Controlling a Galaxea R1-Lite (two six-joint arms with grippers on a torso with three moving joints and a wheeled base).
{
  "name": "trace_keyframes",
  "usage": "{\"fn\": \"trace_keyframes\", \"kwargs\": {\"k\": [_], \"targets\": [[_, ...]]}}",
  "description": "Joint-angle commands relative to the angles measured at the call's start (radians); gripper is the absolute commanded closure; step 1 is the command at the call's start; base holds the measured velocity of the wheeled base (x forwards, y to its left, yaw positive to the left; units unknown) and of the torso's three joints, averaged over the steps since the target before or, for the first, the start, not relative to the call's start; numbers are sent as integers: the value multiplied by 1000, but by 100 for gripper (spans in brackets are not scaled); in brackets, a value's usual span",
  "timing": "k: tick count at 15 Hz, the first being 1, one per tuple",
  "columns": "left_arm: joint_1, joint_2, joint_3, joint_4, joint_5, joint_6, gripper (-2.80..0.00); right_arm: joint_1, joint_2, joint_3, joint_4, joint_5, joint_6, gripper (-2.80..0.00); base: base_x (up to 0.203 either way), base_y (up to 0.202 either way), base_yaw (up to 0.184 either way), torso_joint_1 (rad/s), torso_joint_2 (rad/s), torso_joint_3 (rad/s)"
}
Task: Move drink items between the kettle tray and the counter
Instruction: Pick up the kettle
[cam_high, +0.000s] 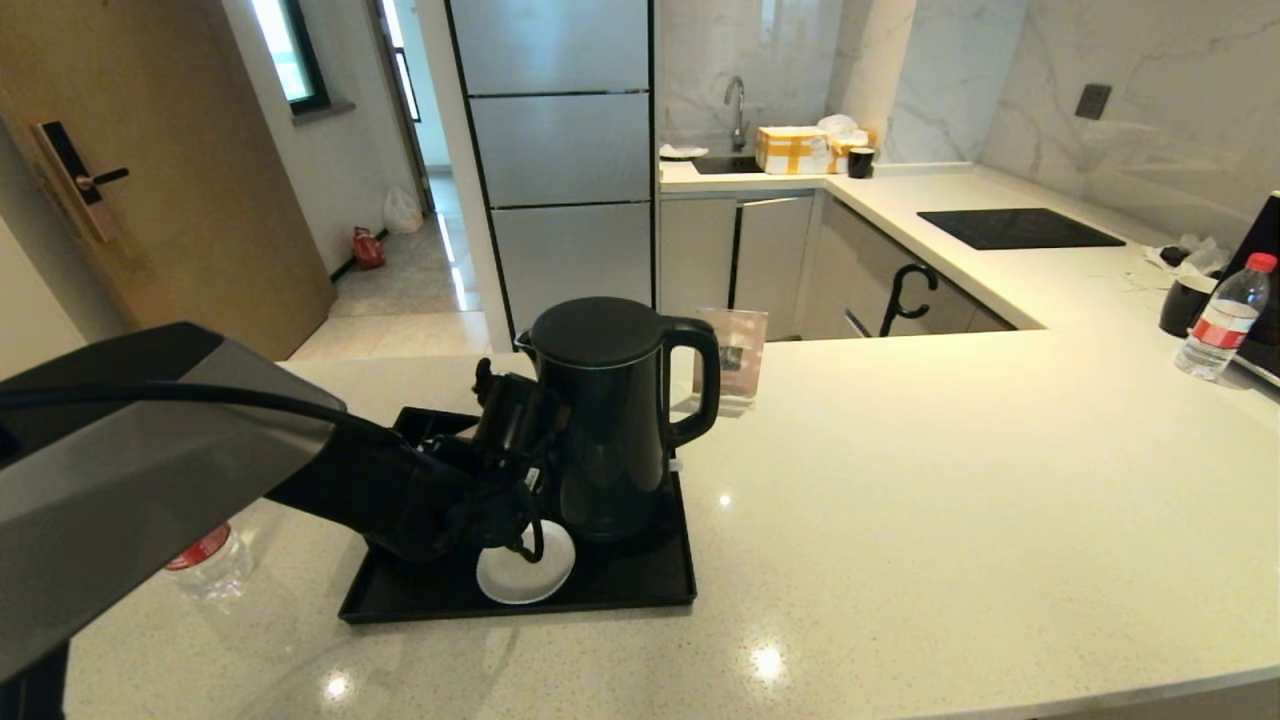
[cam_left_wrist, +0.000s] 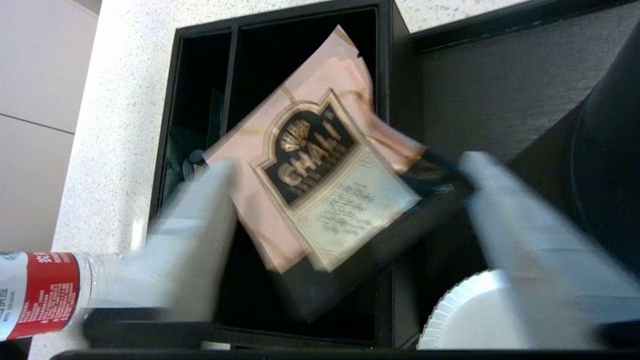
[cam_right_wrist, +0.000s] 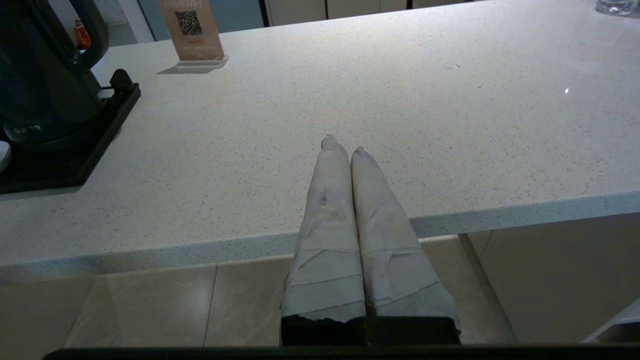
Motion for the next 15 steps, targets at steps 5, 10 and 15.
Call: {"fn": "trace_keyframes", "kwargs": {"k": [5, 10, 15], "targets": [[0, -3, 5, -3, 4, -1, 0, 0, 0, 0, 0, 0, 0, 0, 0, 0, 0, 0, 0, 0], [-2, -13, 5, -3, 4, -4, 0, 0, 0, 0, 0, 0, 0, 0, 0, 0, 0, 0, 0, 0], [-5, -30, 10, -5, 4, -4, 0, 0, 0, 0, 0, 0, 0, 0, 0, 0, 0, 0, 0, 0]]}}
